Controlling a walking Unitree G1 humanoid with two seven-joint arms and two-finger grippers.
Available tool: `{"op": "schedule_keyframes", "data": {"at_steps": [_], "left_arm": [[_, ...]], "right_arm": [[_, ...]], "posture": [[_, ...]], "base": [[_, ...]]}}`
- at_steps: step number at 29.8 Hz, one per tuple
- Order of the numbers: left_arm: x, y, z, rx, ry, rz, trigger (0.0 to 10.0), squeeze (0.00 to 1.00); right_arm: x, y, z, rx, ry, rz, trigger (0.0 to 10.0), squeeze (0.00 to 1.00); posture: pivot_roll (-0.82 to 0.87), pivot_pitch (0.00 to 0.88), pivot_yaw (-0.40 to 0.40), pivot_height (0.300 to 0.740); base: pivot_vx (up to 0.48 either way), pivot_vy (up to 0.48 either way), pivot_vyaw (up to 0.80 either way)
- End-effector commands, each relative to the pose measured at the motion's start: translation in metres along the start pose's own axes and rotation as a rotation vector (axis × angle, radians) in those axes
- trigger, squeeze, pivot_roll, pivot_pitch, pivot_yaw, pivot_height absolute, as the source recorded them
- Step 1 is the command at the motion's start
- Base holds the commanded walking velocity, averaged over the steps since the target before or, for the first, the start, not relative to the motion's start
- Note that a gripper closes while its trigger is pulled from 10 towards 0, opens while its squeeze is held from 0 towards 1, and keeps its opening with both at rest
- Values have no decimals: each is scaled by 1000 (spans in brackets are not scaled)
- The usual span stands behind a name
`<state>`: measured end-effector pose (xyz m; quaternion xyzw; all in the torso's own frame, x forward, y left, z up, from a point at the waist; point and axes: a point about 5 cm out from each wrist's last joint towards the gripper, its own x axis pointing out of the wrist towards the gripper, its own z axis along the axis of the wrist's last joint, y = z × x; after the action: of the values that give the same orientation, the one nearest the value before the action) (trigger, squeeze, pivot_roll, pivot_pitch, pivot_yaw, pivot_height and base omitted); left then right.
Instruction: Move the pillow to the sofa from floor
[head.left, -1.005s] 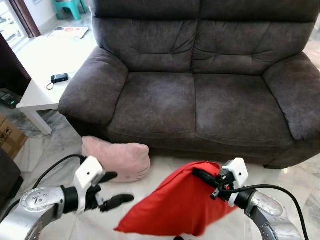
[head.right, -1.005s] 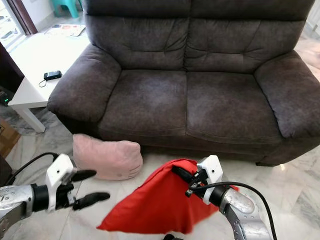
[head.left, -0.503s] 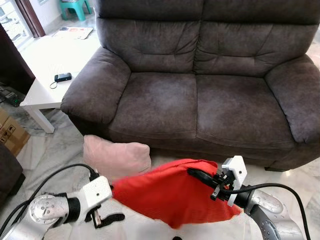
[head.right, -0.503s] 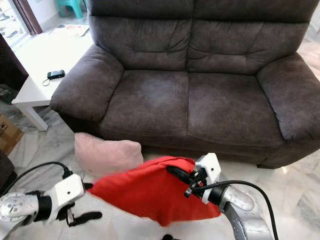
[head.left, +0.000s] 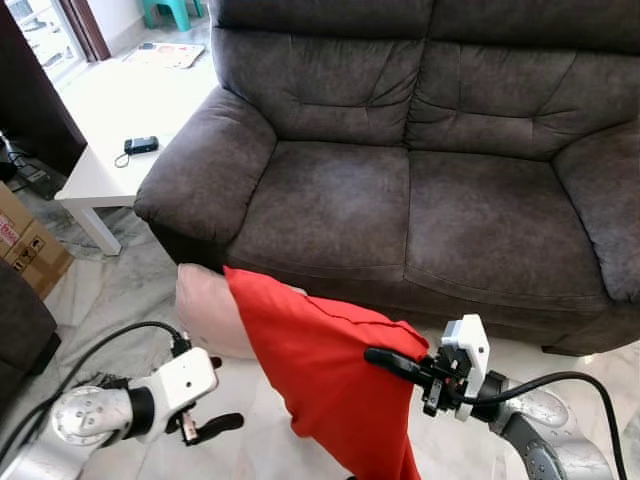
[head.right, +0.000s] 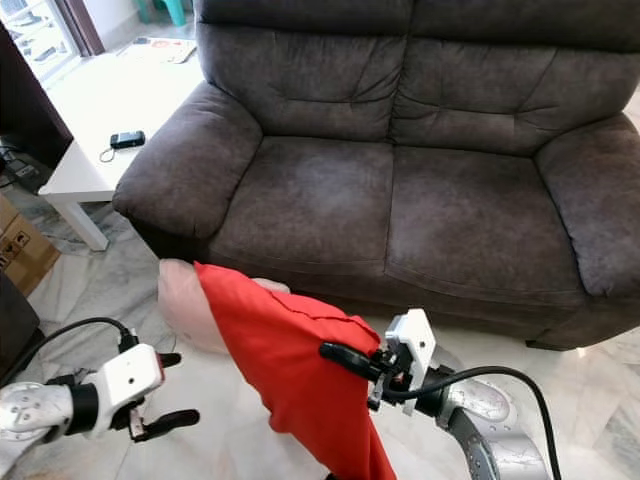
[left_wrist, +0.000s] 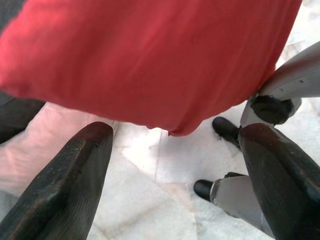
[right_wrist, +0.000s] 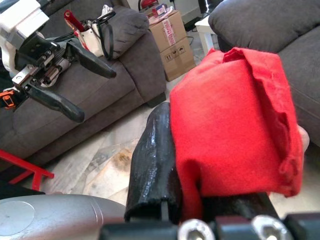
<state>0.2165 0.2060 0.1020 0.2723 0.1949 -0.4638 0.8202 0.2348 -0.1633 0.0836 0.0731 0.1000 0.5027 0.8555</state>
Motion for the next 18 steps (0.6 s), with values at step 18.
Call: {"op": "schedule_keyframes", "data": {"at_steps": [18], "left_arm": [[-13, 1, -1, -29, 14, -107, 10000, 0]], "right_arm": [[-16, 12, 25, -67, -63, 125, 10000, 0]], "posture": [[29, 113, -3, 740]], "base": [[0, 0, 0]]}}
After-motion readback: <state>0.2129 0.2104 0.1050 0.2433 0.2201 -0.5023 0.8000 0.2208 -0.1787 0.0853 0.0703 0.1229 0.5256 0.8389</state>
